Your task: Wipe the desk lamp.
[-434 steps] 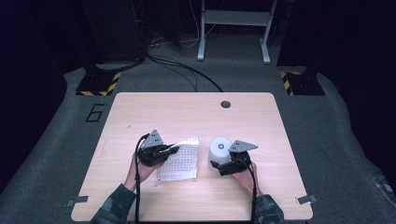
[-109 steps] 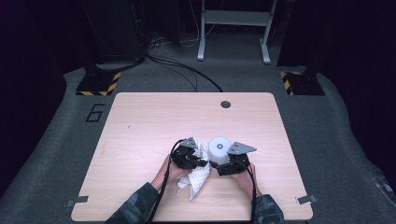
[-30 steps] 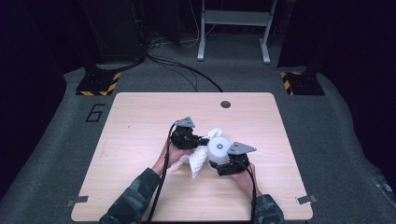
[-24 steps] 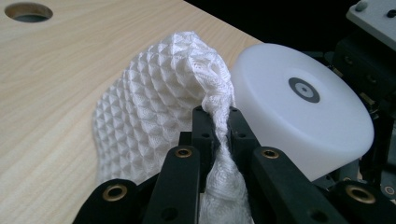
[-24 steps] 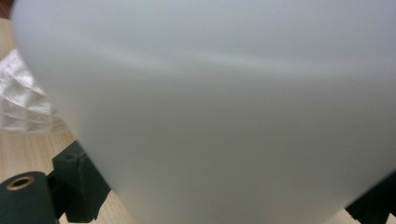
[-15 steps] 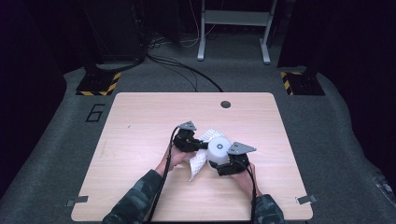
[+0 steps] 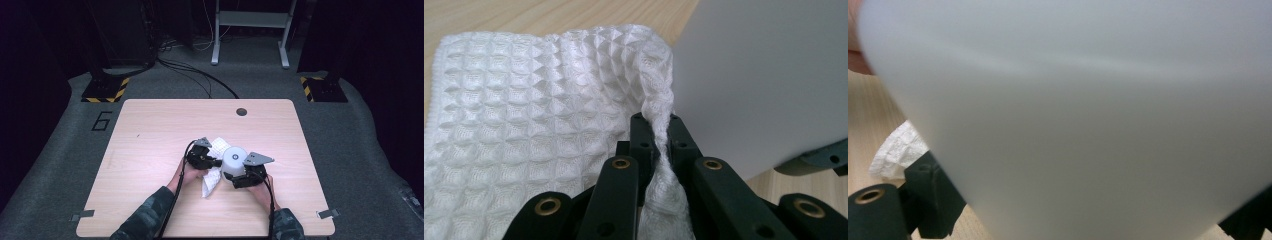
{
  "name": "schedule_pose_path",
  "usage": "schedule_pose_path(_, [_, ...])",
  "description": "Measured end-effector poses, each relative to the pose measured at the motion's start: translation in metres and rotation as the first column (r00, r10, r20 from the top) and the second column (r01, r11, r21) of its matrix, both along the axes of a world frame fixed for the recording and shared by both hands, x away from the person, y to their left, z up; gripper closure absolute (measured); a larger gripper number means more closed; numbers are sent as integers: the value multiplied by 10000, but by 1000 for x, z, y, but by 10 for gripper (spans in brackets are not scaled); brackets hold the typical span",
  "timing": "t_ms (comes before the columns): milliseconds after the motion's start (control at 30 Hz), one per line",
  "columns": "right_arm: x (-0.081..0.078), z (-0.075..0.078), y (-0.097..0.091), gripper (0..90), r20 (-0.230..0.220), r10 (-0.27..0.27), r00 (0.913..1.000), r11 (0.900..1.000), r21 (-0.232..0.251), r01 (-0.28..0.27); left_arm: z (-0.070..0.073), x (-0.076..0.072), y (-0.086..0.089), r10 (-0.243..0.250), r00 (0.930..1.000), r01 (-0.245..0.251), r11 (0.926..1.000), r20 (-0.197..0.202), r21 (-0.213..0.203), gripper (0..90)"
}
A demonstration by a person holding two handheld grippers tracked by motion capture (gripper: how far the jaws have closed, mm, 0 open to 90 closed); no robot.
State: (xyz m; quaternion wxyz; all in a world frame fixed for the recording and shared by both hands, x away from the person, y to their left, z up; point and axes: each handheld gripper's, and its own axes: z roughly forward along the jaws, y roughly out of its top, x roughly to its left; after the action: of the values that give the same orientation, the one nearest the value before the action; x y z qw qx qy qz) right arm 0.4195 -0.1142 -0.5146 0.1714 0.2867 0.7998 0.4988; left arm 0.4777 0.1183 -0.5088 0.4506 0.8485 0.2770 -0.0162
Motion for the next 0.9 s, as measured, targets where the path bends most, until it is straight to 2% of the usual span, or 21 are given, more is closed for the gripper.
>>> schedule_pose_path(200, [0,0,0,83,1,0,10000,10000,0,0,-2,-8,5,-86,9998,85,9999,-158,-57,850])
schedule_pose_path(433, [0,0,0,83,2,3,10000,10000,2,-3,-4,-19,10,-276,9989,264,9991,-378,-319,849])
schedule_pose_path(633, [0,0,0,82,-28,-14,10000,10000,17,14,-3,-29,10,-564,9981,557,9981,-252,-273,847])
schedule_pose_path(767, [0,0,0,82,-10,-5,10000,10000,3,5,-4,-34,10,-662,9972,646,9969,-354,-441,846])
schedule_pose_path(900, [0,0,0,82,-3,-18,10000,10000,4,18,-3,-38,10,-748,9970,741,9967,-206,-331,846])
